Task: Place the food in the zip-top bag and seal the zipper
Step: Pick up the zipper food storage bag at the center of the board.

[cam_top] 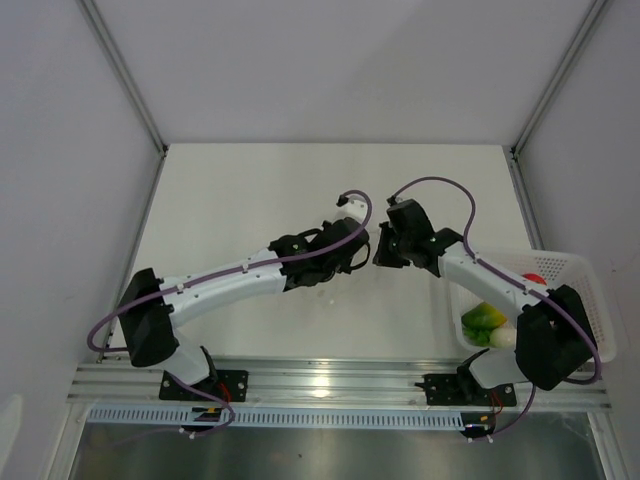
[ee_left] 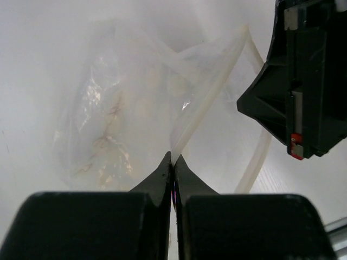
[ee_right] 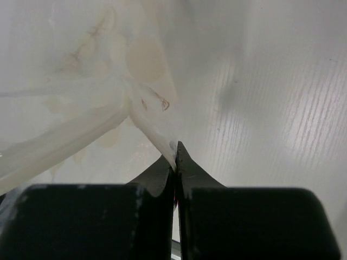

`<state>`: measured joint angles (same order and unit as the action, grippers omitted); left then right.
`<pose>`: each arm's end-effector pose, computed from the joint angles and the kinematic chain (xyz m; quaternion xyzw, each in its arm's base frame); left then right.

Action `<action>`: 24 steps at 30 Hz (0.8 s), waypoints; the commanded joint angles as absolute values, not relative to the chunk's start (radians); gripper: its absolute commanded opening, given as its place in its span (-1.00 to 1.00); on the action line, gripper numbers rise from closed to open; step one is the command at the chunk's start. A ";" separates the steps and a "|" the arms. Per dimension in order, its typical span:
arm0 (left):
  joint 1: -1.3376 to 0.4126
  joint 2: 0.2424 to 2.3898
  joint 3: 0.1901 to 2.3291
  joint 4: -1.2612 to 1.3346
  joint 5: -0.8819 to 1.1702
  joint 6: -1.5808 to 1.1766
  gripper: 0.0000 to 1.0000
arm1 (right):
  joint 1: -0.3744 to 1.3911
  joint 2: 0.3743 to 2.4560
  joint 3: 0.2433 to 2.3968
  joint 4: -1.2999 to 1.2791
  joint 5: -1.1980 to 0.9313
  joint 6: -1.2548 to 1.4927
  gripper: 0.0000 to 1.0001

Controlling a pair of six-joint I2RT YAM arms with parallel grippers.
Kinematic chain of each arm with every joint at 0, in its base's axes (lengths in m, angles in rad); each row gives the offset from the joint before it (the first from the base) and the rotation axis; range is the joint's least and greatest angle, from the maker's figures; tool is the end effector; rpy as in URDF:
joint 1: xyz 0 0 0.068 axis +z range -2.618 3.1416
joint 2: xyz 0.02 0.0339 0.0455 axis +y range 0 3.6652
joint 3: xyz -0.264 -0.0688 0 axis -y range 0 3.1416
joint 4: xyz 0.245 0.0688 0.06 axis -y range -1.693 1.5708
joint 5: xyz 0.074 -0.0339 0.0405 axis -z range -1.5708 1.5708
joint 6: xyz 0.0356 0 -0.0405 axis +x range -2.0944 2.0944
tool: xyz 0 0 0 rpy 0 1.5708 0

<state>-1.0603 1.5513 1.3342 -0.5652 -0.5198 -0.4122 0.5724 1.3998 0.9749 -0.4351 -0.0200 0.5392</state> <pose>0.1823 -0.2893 0.3093 0.1905 0.8773 -0.0735 0.4344 0.2472 0.1601 0.2443 -0.0190 0.9373 0.1915 0.2906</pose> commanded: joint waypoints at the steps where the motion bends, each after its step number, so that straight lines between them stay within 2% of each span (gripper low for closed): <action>1: -1.045 1.537 1.278 -0.393 -0.534 -0.437 -0.99 | 0.575 1.393 0.983 -0.399 -0.061 0.509 -0.98; 5: -1.026 1.562 1.269 -0.359 -0.506 -0.437 -0.99 | 0.580 1.352 1.015 -0.471 -0.026 0.497 -0.66; 6: -1.020 1.565 1.259 -0.348 -0.499 -0.434 -0.99 | 0.581 1.339 1.022 -0.504 -0.022 0.489 -0.47; 8: -1.012 1.562 1.246 -0.331 -0.473 -0.433 -0.99 | 0.575 1.287 1.028 -0.554 0.000 0.491 -0.32; 9: -1.006 1.557 1.235 -0.309 -0.466 -0.431 -0.99 | 0.574 1.267 1.028 -0.604 0.000 0.491 -0.16; 12: -0.996 1.534 1.197 -0.270 -0.443 -0.422 -0.99 | 0.572 1.160 1.020 -0.701 0.043 0.503 0.08; 17: -0.983 1.491 1.163 -0.229 -0.423 -0.417 -0.99 | 0.548 0.994 1.071 -0.853 0.081 0.554 0.37; 18: -0.982 1.490 1.160 -0.224 -0.416 -0.417 -0.99 | 0.534 0.965 1.093 -0.912 0.095 0.560 0.52; 24: -0.977 1.479 1.129 -0.209 -0.408 -0.413 -0.99 | 0.440 0.986 1.267 -1.145 0.414 0.667 0.89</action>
<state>-0.9848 1.5234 1.1454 -0.2661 -0.4225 -0.4171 0.4870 0.9577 1.1927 -0.9611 0.2081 0.5850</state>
